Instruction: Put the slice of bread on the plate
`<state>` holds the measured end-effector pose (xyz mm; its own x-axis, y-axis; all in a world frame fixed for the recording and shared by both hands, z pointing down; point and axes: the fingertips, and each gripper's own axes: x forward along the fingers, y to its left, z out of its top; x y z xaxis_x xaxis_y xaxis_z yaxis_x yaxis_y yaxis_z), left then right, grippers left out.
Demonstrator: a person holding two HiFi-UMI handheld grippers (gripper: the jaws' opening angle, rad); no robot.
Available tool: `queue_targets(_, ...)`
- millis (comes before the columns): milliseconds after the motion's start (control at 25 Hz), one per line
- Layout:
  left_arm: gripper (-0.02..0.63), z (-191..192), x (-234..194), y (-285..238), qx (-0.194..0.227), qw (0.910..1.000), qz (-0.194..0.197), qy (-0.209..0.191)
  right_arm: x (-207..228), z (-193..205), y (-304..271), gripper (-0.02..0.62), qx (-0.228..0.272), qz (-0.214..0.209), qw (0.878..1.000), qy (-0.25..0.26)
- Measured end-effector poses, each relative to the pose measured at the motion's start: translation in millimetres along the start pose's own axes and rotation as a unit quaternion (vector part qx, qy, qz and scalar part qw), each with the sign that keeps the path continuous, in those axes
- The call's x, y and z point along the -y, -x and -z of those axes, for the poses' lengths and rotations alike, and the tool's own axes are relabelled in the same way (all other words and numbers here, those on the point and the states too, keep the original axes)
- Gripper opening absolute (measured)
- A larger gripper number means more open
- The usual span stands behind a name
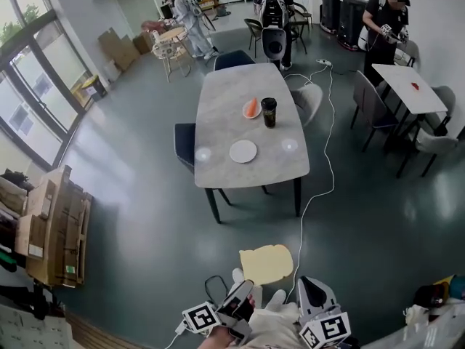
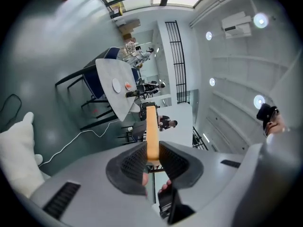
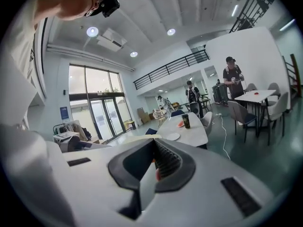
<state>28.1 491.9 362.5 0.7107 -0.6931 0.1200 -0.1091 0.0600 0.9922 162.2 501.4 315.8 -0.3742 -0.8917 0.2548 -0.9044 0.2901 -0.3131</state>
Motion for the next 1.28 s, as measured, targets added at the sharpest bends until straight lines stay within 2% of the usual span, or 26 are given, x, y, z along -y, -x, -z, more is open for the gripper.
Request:
queue_targets(240, 0.089, -8, 1, -28, -0.017, 0.9998, 0.009, 0.001, 23, 0, -12, 0.005, -0.01, 0.026, 0.999, -0.019)
queue_targets(440, 0.089, -39, -6, -62, -0.012, 0.9997, 0.014, 0.015, 45, -9, -42, 0.006, -0.017, 0.049, 0.999, -0.016)
queue_targets(760, 0.089, -130, 8, -113, 0.013, 0.9988, 0.037, 0.029, 46, -52, -143, 0.006, -0.024, 0.035, 0.999, -0.002)
queue_targets(1000, 0.089, -216, 24, -117, 0.038, 0.9976, 0.047, 0.033, 11, -88, -229, 0.006, -0.02, 0.016, 0.999, 0.023)
queue_targets(1120, 0.089, -256, 20, -116, 0.053, 0.9972, 0.042, 0.032, -6, -95, -263, 0.006, -0.023, 0.013, 0.999, 0.032)
queue_targets(1280, 0.089, -300, 21, -130, 0.054, 0.9963, 0.056, 0.037, -15, -106, -302, 0.006, -0.024, 0.019, 0.999, 0.045)
